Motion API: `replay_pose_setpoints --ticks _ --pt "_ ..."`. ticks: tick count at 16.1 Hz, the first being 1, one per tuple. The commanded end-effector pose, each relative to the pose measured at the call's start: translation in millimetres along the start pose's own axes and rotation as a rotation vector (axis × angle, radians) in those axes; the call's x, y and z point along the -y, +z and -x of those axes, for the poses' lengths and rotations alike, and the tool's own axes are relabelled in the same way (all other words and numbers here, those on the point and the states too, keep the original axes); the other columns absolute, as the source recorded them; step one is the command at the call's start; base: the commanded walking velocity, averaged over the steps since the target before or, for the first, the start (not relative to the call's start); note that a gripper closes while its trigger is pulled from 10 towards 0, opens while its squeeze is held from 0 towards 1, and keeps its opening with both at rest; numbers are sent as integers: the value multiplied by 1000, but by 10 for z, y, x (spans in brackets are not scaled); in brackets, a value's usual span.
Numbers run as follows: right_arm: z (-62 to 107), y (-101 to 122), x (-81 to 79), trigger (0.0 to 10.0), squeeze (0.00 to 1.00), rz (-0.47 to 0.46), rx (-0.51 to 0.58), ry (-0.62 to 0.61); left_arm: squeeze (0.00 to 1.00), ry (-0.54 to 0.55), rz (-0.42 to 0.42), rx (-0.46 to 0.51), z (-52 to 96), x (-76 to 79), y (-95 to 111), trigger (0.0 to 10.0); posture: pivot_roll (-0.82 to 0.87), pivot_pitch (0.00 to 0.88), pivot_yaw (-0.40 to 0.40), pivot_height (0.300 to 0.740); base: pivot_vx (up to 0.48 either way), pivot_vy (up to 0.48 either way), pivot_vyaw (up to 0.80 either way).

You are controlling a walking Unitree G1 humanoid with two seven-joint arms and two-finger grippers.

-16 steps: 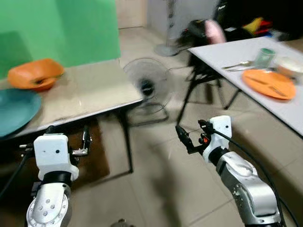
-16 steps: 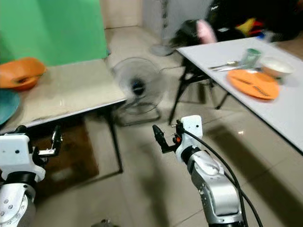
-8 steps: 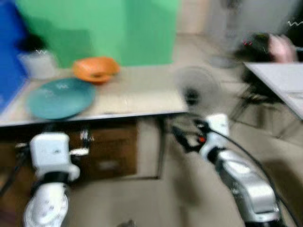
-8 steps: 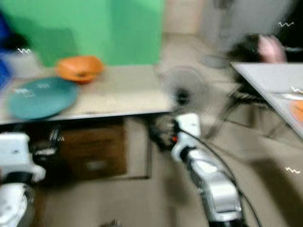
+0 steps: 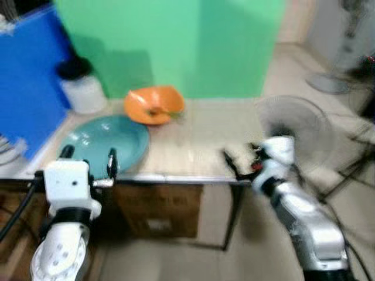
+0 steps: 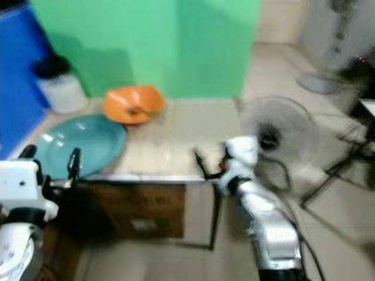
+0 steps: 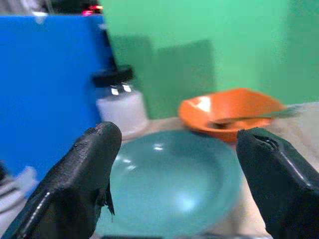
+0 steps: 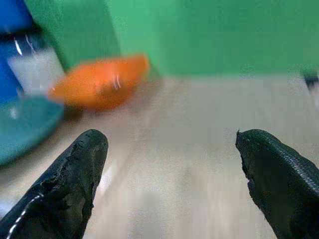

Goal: Setting the table

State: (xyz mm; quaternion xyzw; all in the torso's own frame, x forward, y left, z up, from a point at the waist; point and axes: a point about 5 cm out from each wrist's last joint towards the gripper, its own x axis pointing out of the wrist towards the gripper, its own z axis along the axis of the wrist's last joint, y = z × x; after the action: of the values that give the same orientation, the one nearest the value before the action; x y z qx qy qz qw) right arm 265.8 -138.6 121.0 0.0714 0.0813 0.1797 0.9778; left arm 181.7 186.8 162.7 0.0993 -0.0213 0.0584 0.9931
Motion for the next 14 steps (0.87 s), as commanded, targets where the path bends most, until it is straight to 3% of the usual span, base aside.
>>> replay_pose_setpoints --ticks 1,6,8,11,14 --pt "-56 284 -169 10000 1000 3 131 99 43 2 -28 22 -16 -36 44 10000 63 0 22 740 409 0 0" --pt "-22 340 -247 10000 1000 66 105 206 39 -23 -25 29 -53 7 57 10000 49 0 33 740 406 0 0" --pt "20 306 -223 10000 1000 42 94 198 35 -40 -28 31 -45 28 78 10000 54 0 33 740 364 0 800" --pt "26 325 -149 10000 988 34 79 191 0 -86 -28 20 -35 67 77 10000 54 0 30 740 0 0 0" --pt "-9 399 -103 10000 1000 90 27 254 0 -137 -66 -58 -62 38 25 10000 52 0 29 740 0 0 0"
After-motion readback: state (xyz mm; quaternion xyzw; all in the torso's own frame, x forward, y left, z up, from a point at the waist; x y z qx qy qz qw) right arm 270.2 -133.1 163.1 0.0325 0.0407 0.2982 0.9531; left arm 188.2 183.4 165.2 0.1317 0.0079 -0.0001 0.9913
